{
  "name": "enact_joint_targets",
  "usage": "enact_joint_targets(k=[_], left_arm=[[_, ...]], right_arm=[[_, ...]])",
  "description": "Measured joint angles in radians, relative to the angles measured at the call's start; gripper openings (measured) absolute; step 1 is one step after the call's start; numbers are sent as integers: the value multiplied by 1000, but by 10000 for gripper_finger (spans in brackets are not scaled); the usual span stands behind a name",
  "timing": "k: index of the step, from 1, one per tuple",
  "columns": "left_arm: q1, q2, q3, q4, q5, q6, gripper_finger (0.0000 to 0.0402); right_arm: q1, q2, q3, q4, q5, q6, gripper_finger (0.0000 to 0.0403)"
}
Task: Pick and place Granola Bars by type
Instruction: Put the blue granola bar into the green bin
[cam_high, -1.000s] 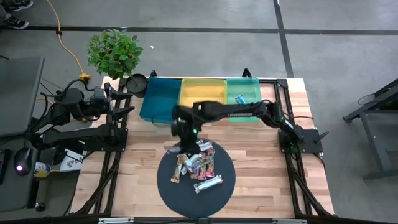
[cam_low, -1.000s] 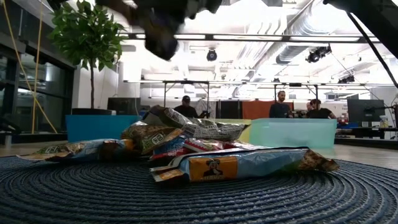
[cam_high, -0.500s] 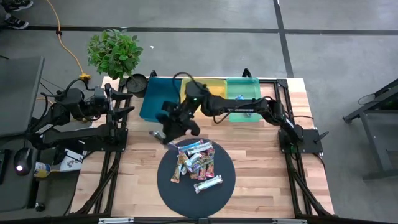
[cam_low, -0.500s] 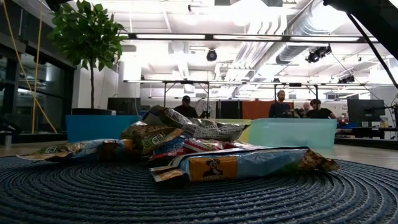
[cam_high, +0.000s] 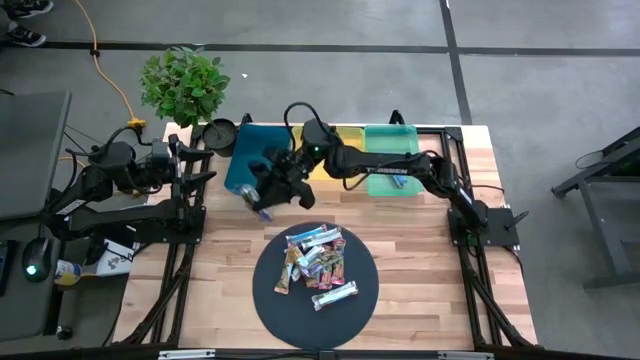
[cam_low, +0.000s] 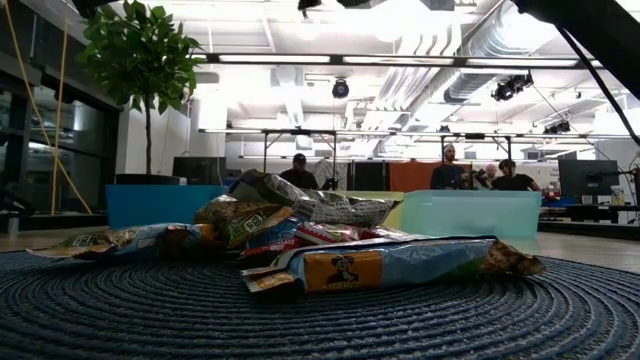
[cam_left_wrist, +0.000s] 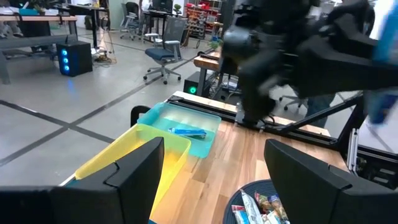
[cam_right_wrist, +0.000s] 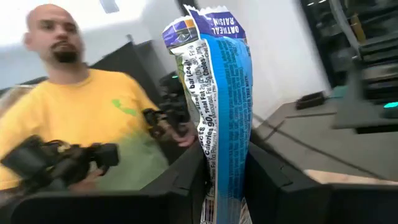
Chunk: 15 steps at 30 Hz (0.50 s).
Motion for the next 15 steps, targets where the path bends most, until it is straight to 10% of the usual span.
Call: enact_joint_targets(k=[10,15], left_arm=[[0,0,0,-10,0,-1,273],[0,0,0,-16,0,-1,273]], right_arm=[[-101,-34,0,-247,75,-278,78],[-148,-136,1,-611,301,-568,78]])
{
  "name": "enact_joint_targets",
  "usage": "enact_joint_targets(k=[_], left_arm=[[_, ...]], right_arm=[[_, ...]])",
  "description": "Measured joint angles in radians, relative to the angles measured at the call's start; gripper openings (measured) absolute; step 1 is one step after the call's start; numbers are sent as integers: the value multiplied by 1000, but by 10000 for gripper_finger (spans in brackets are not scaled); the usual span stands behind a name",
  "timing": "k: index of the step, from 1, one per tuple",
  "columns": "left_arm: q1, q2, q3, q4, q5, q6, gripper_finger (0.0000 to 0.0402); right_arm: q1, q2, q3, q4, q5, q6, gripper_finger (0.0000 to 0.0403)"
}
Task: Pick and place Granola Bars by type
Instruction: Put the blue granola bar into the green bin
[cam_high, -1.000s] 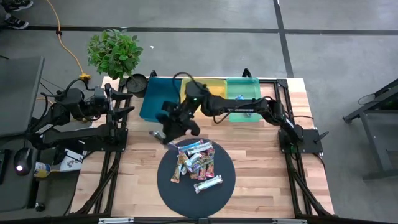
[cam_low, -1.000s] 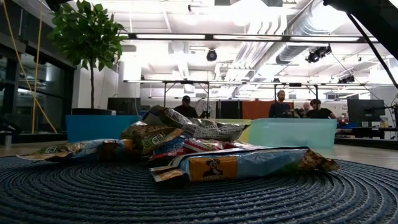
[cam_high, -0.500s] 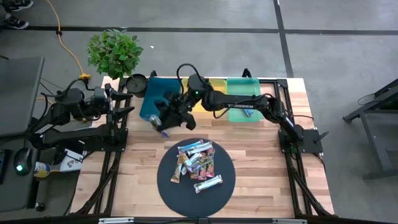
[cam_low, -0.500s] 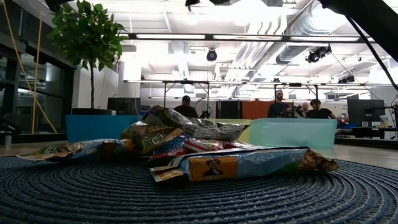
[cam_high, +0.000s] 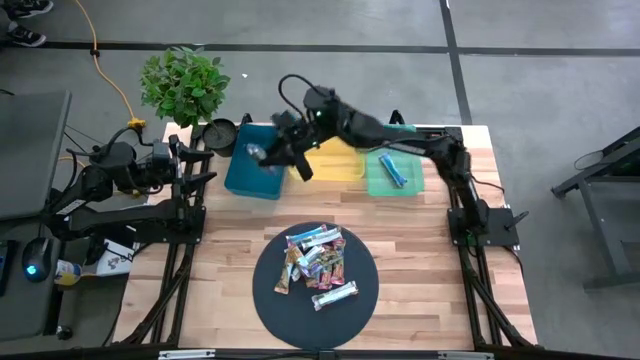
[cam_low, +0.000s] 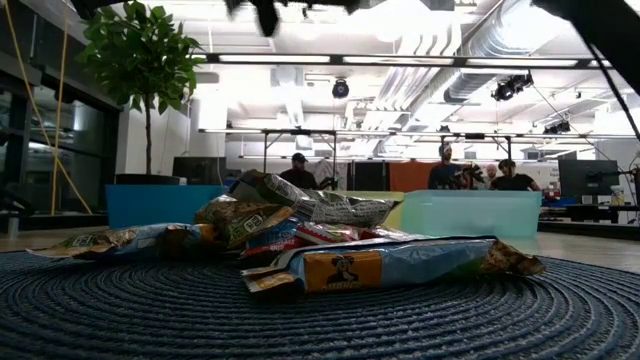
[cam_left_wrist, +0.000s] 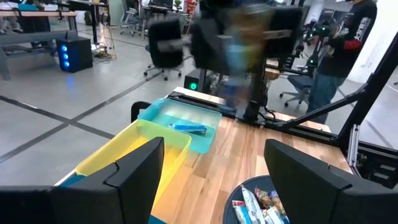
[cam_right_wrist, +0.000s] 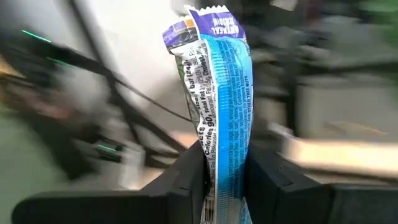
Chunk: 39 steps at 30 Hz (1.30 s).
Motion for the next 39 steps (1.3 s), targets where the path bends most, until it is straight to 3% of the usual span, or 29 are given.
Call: enact_joint_targets(k=[4,8,13,18,23,28,32,39], left_arm=[[0,0,0,-2,0,0,273],[0,0,0,-13,-7,0,273],[0,0,0,-22,-10,-15,273],[0,0,0,-31,-10,-23,273],[0,0,0,-57,-10,-23,273],[0,1,0,-68,-9,-23,273],[0,1,0,-73,-9,-23,273],[0,1,0,-73,-9,-25,273]], right_arm=[[-16,-92,0,-322,407,-202,78],[-24,-160,0,-550,767,-267,78],[-60,-202,2,-812,1017,-162,78],[-130,-202,1,-1078,1092,31,78],[-211,-195,0,-1235,1112,164,78],[-270,-203,-73,-1231,1090,210,78],[-303,-202,-232,-1215,1067,241,78],[-348,-229,-502,-1017,980,254,78]])
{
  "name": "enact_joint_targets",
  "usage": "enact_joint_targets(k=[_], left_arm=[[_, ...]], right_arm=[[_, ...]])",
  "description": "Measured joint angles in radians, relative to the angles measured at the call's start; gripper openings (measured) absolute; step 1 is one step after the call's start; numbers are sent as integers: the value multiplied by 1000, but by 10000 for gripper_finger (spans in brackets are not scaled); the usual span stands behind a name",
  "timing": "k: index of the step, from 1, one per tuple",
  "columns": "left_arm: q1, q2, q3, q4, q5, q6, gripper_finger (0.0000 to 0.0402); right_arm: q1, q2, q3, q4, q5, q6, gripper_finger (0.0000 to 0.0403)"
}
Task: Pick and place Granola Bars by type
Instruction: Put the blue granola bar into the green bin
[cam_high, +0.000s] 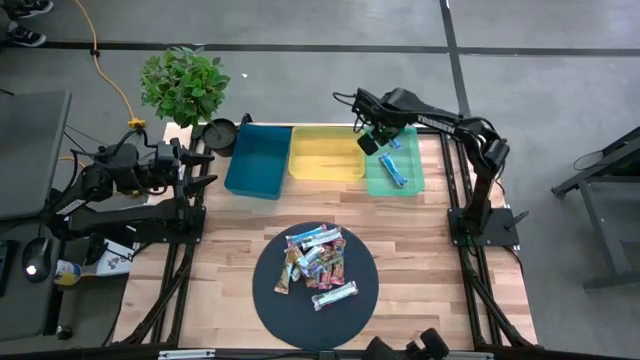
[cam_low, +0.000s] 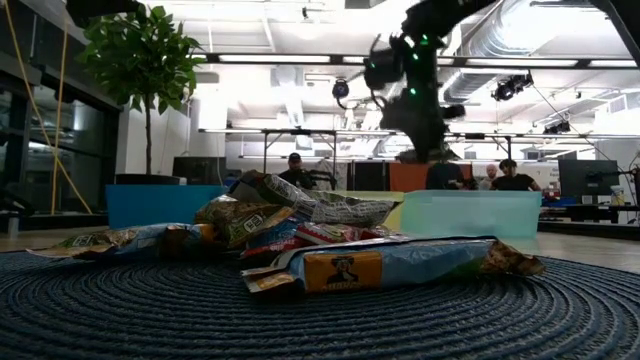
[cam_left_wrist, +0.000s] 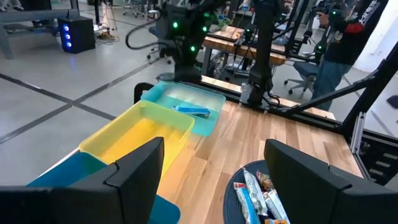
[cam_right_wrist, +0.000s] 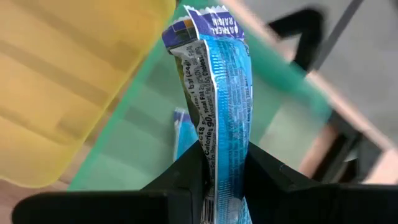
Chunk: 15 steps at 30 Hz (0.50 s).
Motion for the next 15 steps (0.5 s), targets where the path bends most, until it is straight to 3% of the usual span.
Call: enact_joint_targets(k=[8,15], left_arm=[[0,0,0,0,0,-16,273],[0,0,0,0,-15,-19,273]], right_arm=[[-49,-126,-328,210,-100,83,78],[-72,-229,-510,268,-140,105,78]])
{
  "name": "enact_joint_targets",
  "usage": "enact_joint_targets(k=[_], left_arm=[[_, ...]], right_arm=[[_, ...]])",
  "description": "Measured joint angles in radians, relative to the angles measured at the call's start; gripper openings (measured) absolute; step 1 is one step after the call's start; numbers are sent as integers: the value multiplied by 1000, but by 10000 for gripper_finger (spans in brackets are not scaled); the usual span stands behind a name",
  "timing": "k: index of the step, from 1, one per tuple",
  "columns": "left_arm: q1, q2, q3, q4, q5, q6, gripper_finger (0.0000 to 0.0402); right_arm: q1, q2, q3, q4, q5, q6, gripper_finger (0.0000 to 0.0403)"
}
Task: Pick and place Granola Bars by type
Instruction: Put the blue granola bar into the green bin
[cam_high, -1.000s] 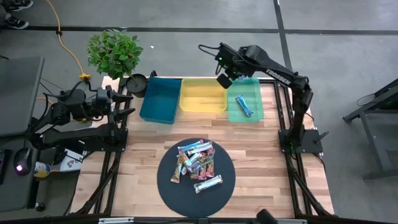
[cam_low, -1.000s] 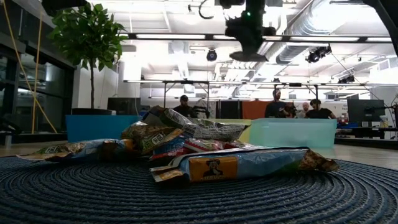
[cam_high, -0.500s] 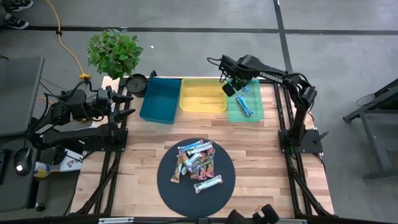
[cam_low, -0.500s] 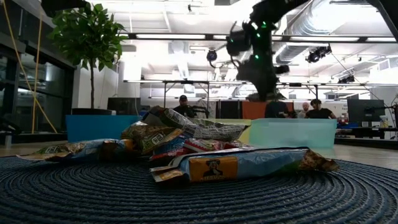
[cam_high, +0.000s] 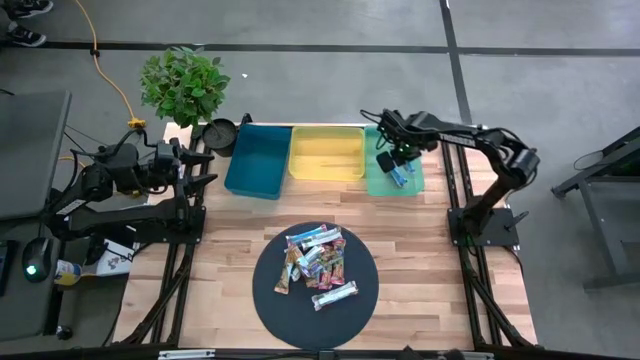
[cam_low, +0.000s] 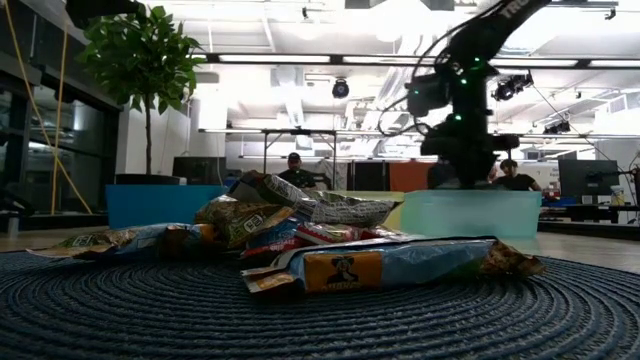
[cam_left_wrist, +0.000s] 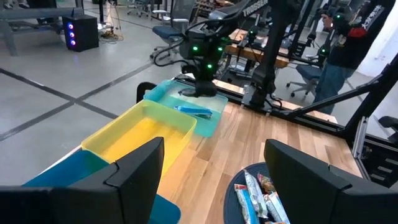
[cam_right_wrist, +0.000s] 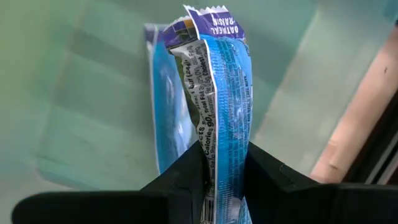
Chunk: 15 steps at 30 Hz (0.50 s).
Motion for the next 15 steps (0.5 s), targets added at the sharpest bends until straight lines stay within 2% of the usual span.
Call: enact_joint_targets(k=[3,6,15], left_arm=[[0,0,0,0,-1,0,273],[0,0,0,0,-1,0,273],[0,0,0,0,-2,-4,273]], right_arm=[[-5,-27,-55,15,18,-2,78],[-6,-37,-91,54,-8,-38,78],[-6,-38,-122,162,-39,-87,78]])
